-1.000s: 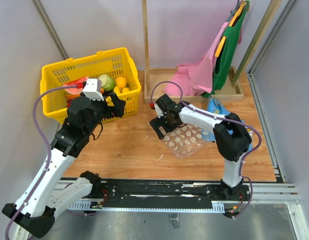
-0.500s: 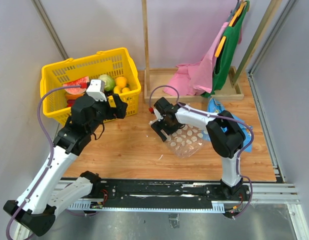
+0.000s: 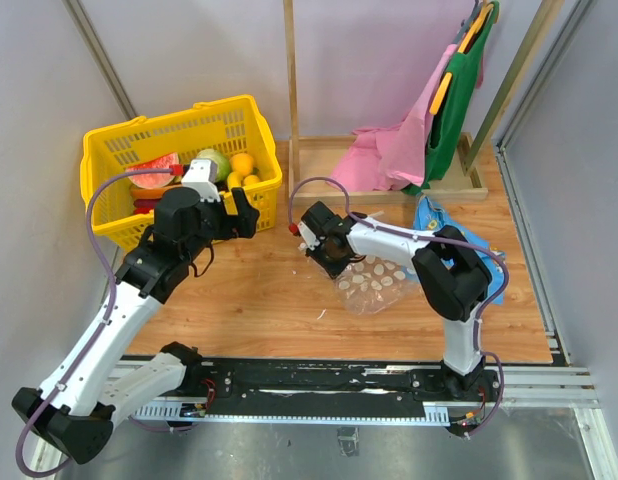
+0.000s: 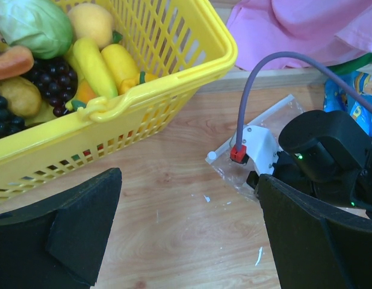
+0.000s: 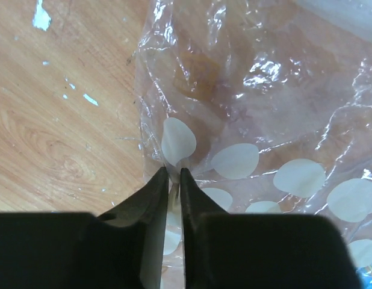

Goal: Place the food in the zip-top bag and seal the zipper
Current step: Pick up the zipper food storage bag at the center of the board.

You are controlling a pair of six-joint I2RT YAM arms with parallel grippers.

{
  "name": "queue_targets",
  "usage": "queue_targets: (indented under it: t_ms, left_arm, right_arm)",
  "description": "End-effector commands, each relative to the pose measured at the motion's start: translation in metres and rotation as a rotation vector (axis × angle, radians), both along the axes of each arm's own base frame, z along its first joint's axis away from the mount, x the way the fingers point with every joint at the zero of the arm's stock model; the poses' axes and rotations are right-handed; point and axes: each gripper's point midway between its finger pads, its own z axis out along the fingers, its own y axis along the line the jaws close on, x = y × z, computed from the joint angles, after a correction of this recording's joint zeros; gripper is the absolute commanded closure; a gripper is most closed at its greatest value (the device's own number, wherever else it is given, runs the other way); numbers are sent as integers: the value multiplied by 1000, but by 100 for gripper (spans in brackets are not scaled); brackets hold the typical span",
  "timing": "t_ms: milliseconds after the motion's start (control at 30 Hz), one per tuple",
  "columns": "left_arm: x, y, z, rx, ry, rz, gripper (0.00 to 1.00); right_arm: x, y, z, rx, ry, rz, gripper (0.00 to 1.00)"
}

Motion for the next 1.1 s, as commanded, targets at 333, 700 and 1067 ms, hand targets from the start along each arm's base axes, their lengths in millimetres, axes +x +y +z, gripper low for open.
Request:
queue_targets:
  t_ms: [333,700,1067]
  left_arm:
    - [-5,-8,-13,-51,74,-4,1]
    - [-9,-16,-17,-120,113,-6,1]
    - [-8,-48,-41,-231,274,-72,6]
  right_arm:
    - [-27,4,39,15,-135,167,99]
    - [-57,3,96,75,-322,292,99]
    - [-79,2,136,215,-536,431,99]
